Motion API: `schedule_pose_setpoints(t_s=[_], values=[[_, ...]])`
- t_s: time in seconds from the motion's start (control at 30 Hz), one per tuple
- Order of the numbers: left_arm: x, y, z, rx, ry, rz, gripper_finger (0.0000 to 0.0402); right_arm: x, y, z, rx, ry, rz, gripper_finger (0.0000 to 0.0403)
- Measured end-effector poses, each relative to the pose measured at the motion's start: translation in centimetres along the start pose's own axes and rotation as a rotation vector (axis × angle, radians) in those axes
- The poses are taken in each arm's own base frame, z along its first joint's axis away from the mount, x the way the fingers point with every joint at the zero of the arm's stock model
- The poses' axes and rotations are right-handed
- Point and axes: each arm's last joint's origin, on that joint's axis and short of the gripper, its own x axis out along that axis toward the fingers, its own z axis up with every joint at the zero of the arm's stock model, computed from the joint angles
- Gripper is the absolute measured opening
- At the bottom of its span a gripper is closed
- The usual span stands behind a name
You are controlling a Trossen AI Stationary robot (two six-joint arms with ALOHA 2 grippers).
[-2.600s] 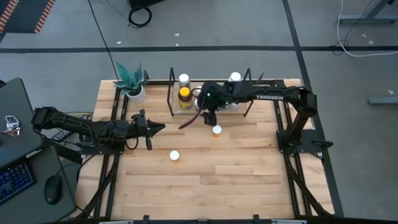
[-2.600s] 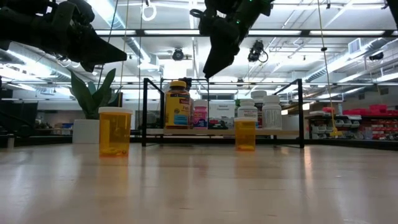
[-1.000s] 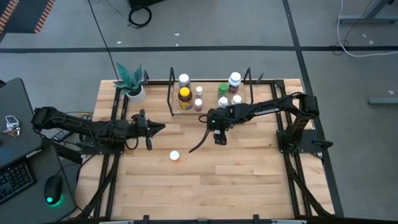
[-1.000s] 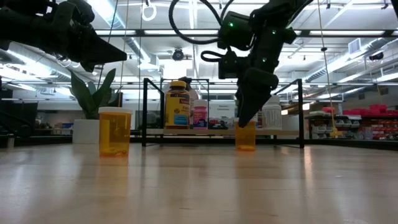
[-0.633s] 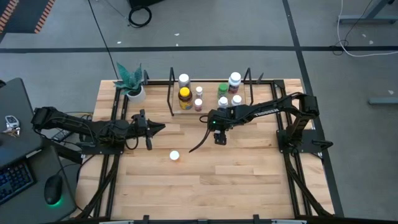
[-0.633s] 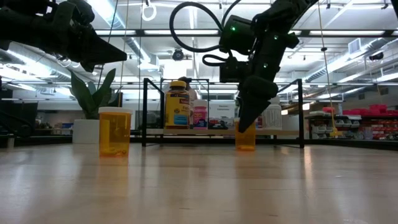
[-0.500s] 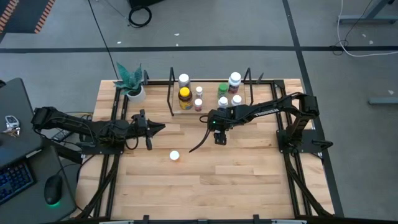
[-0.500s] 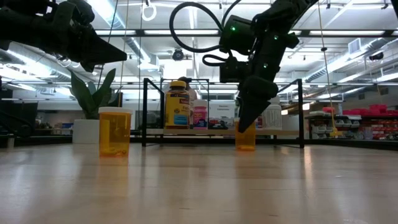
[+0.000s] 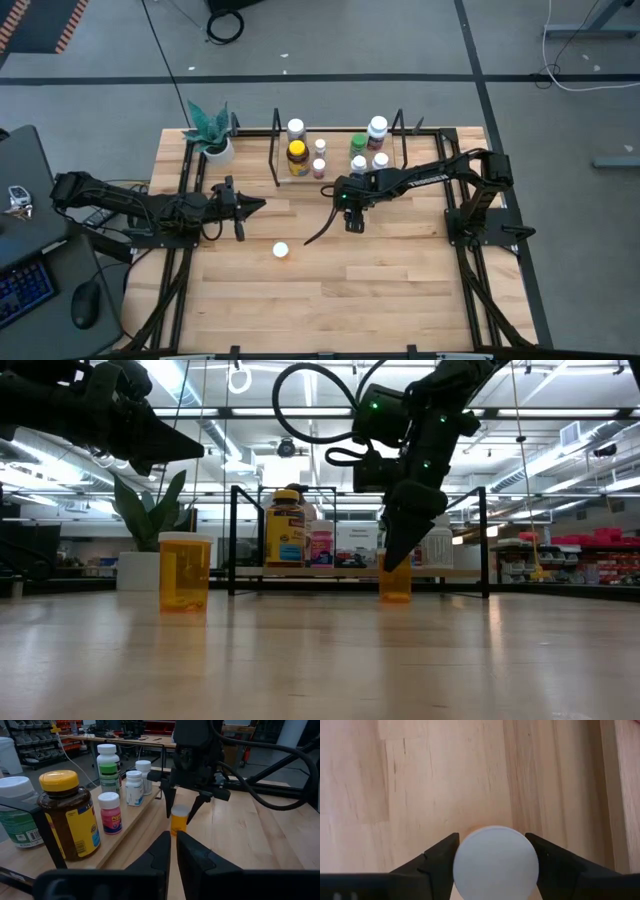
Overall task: Pick and place medicine bottles onto shelf by color
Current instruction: Put the top orange medicine bottle on the shelf
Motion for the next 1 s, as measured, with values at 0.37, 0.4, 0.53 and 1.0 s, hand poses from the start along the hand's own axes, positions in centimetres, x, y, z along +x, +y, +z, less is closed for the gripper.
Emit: schedule_pose_setpoints(t_s=[0.37, 0.4, 0.53, 1.0], values=[[0.0, 0.0, 0.0, 0.0, 0.0, 0.0, 0.003, -3.4, -0.2, 3.3, 0.022, -0.027, 0.008, 0.0231], [0.0, 0.0, 0.0, 0.0, 0.0, 0.0, 0.0032, -3.9, -0.2, 3.8, 0.022, -0.038, 0.008, 0.0231], [0.0, 0.0, 0.0, 0.0, 0.0, 0.0, 0.0038, -5.4, -0.6, 5.1, 0.001, -0.069, -0.004, 0.0231], [0.0, 0.0, 0.0, 0.0, 0.0, 0.0, 0.0031, -8.0, -7.8, 6.7, 0.034, -0.136, -0.09, 0.0231]])
